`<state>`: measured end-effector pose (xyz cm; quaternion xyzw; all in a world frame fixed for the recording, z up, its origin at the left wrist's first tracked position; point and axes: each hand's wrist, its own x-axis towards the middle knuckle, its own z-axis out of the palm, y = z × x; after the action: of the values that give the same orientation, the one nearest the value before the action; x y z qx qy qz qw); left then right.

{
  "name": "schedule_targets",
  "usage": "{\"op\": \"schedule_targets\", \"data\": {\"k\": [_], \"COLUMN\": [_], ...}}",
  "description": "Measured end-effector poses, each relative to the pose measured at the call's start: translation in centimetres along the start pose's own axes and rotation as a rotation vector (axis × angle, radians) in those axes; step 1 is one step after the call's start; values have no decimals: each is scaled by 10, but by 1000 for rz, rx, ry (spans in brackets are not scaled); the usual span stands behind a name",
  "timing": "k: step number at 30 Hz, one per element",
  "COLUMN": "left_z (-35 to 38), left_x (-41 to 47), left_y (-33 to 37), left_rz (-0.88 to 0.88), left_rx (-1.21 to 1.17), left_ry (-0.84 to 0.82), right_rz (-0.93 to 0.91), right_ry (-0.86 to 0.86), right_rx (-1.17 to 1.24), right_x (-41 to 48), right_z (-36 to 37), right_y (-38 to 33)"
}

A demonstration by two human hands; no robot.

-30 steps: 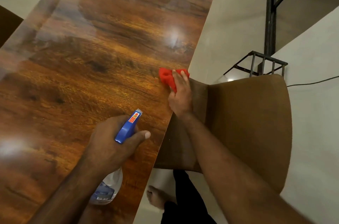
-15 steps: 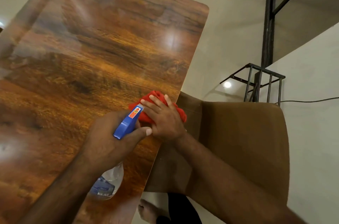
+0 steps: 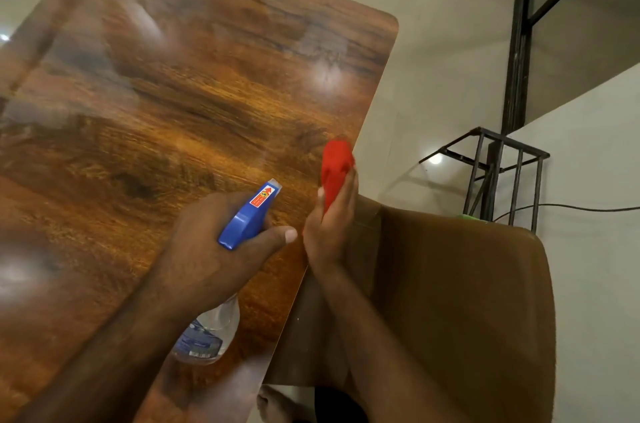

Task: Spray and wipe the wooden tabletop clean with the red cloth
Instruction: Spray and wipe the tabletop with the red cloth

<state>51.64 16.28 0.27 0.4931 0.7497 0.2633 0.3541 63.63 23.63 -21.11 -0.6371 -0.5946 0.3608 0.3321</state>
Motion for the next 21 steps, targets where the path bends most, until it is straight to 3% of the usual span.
{"op": "schedule_targets", "data": {"k": [5, 21], "left_z": [6, 7], "left_x": [20, 80], "left_y": [5, 23], "left_rz": [-20, -5], "left_rx": [4, -32], "left_ry": [-14, -16], "right_rz": [64, -8], "right_ry": [-3, 28], "right_rx": [-65, -113], "right_x": [-39, 230], "right_z": [2, 14], "right_y": [1, -28]}}
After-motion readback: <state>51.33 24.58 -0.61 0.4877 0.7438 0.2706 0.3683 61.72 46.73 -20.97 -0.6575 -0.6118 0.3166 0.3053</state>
